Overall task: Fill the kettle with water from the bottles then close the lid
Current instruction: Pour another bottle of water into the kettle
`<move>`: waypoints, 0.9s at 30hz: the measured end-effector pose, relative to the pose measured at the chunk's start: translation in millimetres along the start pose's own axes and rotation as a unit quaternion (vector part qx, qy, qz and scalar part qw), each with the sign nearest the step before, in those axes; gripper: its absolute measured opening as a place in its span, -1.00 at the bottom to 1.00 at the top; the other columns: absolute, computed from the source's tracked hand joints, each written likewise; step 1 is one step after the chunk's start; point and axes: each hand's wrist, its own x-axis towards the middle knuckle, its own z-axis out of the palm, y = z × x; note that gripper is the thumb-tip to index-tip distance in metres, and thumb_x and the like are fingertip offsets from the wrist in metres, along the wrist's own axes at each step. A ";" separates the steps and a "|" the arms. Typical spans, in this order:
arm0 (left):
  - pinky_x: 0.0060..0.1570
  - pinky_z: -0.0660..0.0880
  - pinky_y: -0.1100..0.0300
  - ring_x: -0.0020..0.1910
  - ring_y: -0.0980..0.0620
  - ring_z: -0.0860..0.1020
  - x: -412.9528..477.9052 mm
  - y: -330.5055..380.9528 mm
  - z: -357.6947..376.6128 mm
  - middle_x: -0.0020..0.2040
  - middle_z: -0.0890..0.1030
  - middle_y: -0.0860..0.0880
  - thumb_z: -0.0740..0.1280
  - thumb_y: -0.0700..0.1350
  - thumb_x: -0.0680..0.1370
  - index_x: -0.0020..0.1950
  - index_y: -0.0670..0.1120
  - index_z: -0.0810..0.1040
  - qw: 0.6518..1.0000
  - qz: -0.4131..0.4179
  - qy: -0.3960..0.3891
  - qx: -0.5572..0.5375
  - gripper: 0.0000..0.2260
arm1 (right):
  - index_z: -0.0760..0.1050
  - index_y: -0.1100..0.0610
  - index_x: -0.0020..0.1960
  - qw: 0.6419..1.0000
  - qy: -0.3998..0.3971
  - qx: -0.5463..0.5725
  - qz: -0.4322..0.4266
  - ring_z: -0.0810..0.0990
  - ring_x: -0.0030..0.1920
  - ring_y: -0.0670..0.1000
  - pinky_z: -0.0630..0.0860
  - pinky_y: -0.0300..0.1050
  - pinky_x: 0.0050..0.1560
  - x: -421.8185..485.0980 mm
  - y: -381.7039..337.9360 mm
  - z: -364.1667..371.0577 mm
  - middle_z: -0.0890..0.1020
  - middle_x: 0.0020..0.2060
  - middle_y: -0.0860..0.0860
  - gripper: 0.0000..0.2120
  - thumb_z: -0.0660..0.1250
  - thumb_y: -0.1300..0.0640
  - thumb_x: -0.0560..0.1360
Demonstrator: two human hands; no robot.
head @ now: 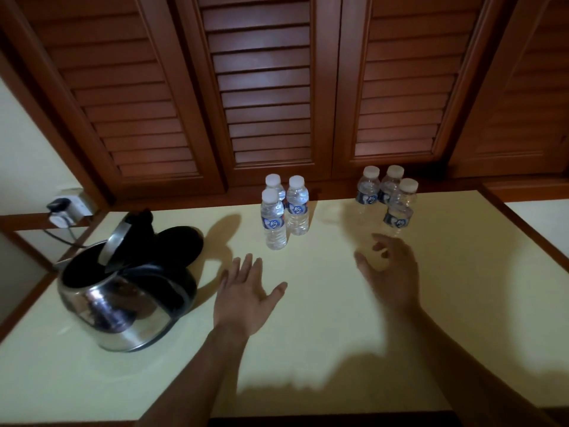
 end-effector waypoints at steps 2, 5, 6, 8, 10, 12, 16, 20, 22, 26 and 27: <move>0.60 -0.13 -0.02 0.65 -0.02 -0.14 3.6 -5.2 -2.6 0.67 -0.01 0.04 -0.09 0.50 0.52 0.65 0.05 0.03 1.000 -0.007 -0.013 0.006 -0.18 | 0.56 0.00 0.14 0.999 -0.022 0.038 -0.006 0.51 -0.15 -0.02 0.38 -0.39 -0.12 -9.3 -17.6 21.1 0.58 -0.13 -0.13 -0.59 0.57 0.02 0.34; 0.60 -0.14 -0.02 0.64 -0.01 -0.14 4.4 -5.8 -4.5 0.67 -0.02 0.05 -0.06 0.50 0.52 0.65 0.05 0.04 1.000 -0.009 -0.017 -0.006 -0.18 | 0.56 0.05 0.14 0.994 -0.069 0.081 -0.019 0.52 -0.18 -0.04 0.43 -0.32 -0.14 -16.2 -45.9 54.6 0.60 -0.10 -0.11 -0.56 0.59 0.03 0.32; 0.60 -0.13 -0.02 0.64 -0.01 -0.14 4.0 -5.8 -4.7 0.67 -0.01 0.05 -0.05 0.50 0.52 0.65 0.05 0.05 1.000 -0.009 -0.013 -0.007 -0.18 | 0.55 0.05 0.15 0.991 -0.091 0.100 -0.015 0.52 -0.17 -0.06 0.41 -0.36 -0.14 -16.2 -55.1 64.0 0.60 -0.08 -0.11 -0.56 0.58 0.02 0.33; 0.60 -0.12 -0.02 0.65 0.00 -0.12 3.2 -5.7 -5.3 0.67 0.02 0.05 -0.02 0.49 0.52 0.65 0.03 0.07 1.000 -0.011 -0.007 -0.011 -0.18 | 0.55 0.05 0.16 0.985 -0.122 0.123 -0.012 0.54 -0.14 -0.09 0.38 -0.46 -0.14 -14.0 -72.8 79.5 0.61 -0.03 -0.12 -0.54 0.58 0.00 0.33; 0.60 -0.10 -0.01 0.65 0.00 -0.09 2.4 -5.6 -5.9 0.66 0.06 0.05 0.02 0.49 0.52 0.64 0.02 0.11 1.000 -0.014 -0.001 -0.024 -0.18 | 0.56 0.06 0.17 0.982 -0.137 0.127 -0.005 0.58 -0.09 -0.07 0.47 -0.37 -0.08 -9.9 -87.7 92.8 0.63 0.02 -0.11 -0.53 0.58 -0.05 0.33; 0.60 -0.08 0.00 0.65 0.00 -0.06 1.8 -4.4 -7.5 0.66 0.10 0.04 0.06 0.49 0.51 0.63 0.01 0.15 0.999 -0.017 0.009 -0.034 -0.17 | 0.57 0.07 0.14 0.984 -0.141 0.112 0.003 0.60 -0.07 -0.04 0.54 -0.18 -0.06 -5.3 -100.0 104.9 0.65 0.02 -0.08 -0.53 0.57 -0.10 0.33; 0.60 -0.06 0.01 0.64 0.00 -0.02 2.0 -2.4 -8.7 0.65 0.13 0.03 0.10 0.48 0.50 0.61 -0.01 0.19 0.999 -0.021 0.019 -0.038 -0.17 | 0.56 0.10 0.04 0.993 -0.106 0.048 -0.023 0.57 -0.08 0.02 0.33 -0.23 -0.17 6.2 -113.2 123.6 0.65 -0.11 0.00 -0.64 0.51 -0.10 0.37; 0.60 -0.08 0.02 0.64 0.01 -0.04 2.3 -3.3 -9.5 0.65 0.12 0.04 0.10 0.49 0.49 0.62 -0.01 0.19 0.999 -0.023 0.013 -0.047 -0.16 | 0.54 0.09 0.07 0.996 -0.084 0.024 -0.030 0.56 -0.06 0.01 0.26 -0.26 -0.18 13.9 -119.2 133.3 0.63 -0.07 0.00 -0.61 0.48 -0.13 0.38; 0.60 -0.07 0.02 0.64 0.00 -0.03 3.0 -3.6 -9.5 0.65 0.12 0.04 0.12 0.49 0.49 0.61 -0.01 0.20 0.998 -0.023 0.012 -0.049 -0.16 | 0.53 0.12 0.02 0.996 -0.084 0.026 -0.019 0.57 -0.10 0.05 0.27 -0.22 -0.20 16.6 -123.0 135.4 0.62 -0.10 0.03 -0.62 0.50 -0.10 0.37; 0.60 -0.04 0.01 0.64 0.00 -0.01 3.5 -4.4 -7.1 0.64 0.16 0.03 0.14 0.48 0.47 0.60 -0.01 0.23 0.998 -0.027 0.020 -0.056 -0.16 | 0.44 0.08 -0.14 0.994 -0.108 0.018 -0.011 0.53 -0.24 0.02 0.25 -0.18 -0.26 18.0 -129.6 128.0 0.54 -0.27 -0.06 -0.66 0.51 -0.10 0.35; 0.60 -0.04 0.02 0.64 0.00 -0.01 3.9 -4.2 -7.2 0.64 0.17 0.03 0.15 0.48 0.47 0.60 -0.02 0.24 0.998 -0.029 0.024 -0.060 -0.16 | 0.42 0.04 -0.16 0.993 -0.116 0.017 -0.016 0.51 -0.28 -0.03 0.25 -0.18 -0.28 16.7 -129.6 123.9 0.52 -0.30 -0.10 -0.67 0.50 -0.11 0.34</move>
